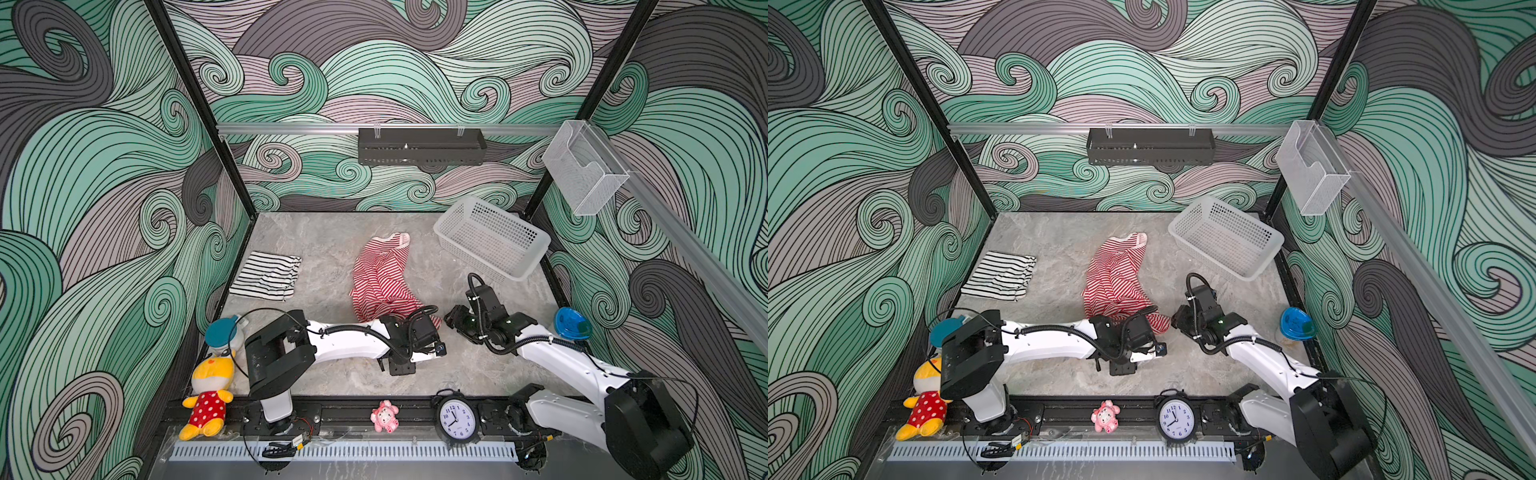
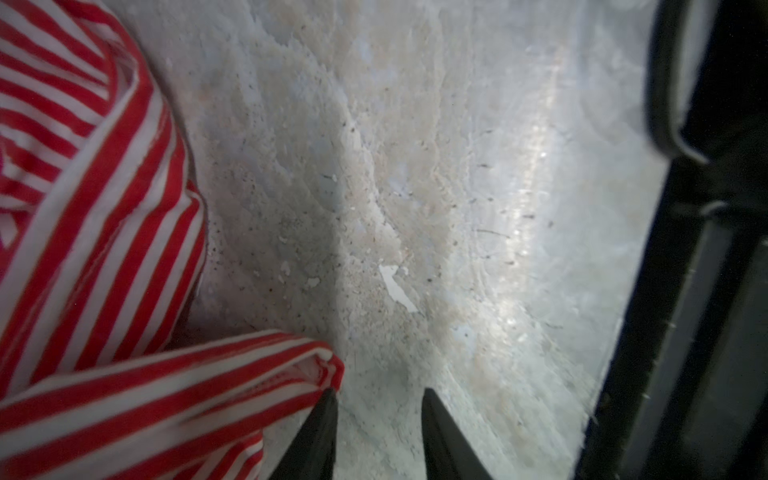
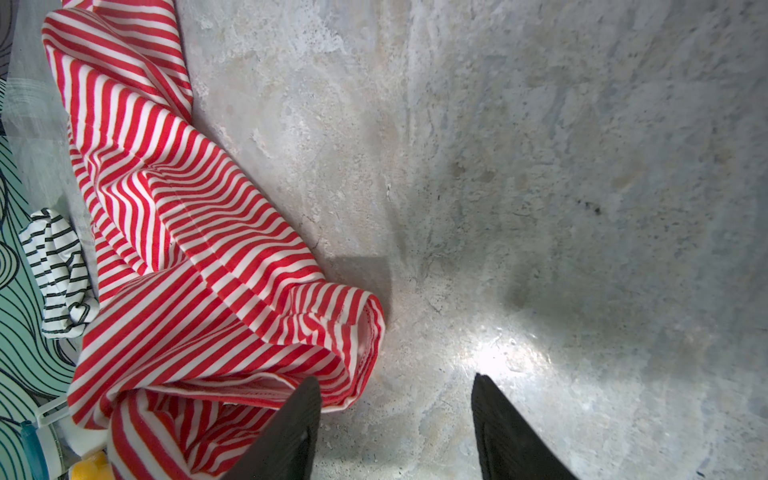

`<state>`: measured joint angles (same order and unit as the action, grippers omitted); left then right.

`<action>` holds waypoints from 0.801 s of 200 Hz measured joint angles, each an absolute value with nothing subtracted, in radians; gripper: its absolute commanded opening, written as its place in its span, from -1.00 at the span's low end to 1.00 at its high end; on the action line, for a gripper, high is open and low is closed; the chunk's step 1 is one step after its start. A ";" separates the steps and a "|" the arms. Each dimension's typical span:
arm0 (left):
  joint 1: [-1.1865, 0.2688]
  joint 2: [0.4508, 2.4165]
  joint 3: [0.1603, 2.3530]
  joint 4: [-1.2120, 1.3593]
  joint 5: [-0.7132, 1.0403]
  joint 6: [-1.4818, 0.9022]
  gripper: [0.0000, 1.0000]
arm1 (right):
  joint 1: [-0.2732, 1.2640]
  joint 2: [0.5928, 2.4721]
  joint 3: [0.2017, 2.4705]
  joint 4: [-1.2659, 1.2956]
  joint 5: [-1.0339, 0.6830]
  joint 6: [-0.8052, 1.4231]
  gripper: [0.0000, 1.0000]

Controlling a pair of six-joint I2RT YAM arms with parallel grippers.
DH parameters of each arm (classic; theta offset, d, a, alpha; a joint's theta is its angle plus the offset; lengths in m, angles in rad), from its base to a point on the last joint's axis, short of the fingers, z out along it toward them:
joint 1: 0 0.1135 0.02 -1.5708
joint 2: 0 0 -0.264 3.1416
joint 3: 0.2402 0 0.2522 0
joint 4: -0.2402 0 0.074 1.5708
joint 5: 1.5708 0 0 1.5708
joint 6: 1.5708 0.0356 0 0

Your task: Fold and stack the tank tops

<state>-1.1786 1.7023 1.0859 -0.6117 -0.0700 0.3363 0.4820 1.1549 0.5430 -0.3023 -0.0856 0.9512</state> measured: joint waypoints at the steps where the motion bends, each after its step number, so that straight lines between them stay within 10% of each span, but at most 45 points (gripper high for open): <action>1: -1.179 1.697 1.085 -0.612 -0.067 0.336 -0.23 | 0.482 1.157 0.543 -0.302 -0.086 0.951 0.19; 160: -1.124 1.838 1.166 -0.609 -0.094 0.300 -0.23 | 0.463 1.176 0.590 -0.266 -0.086 0.950 0.32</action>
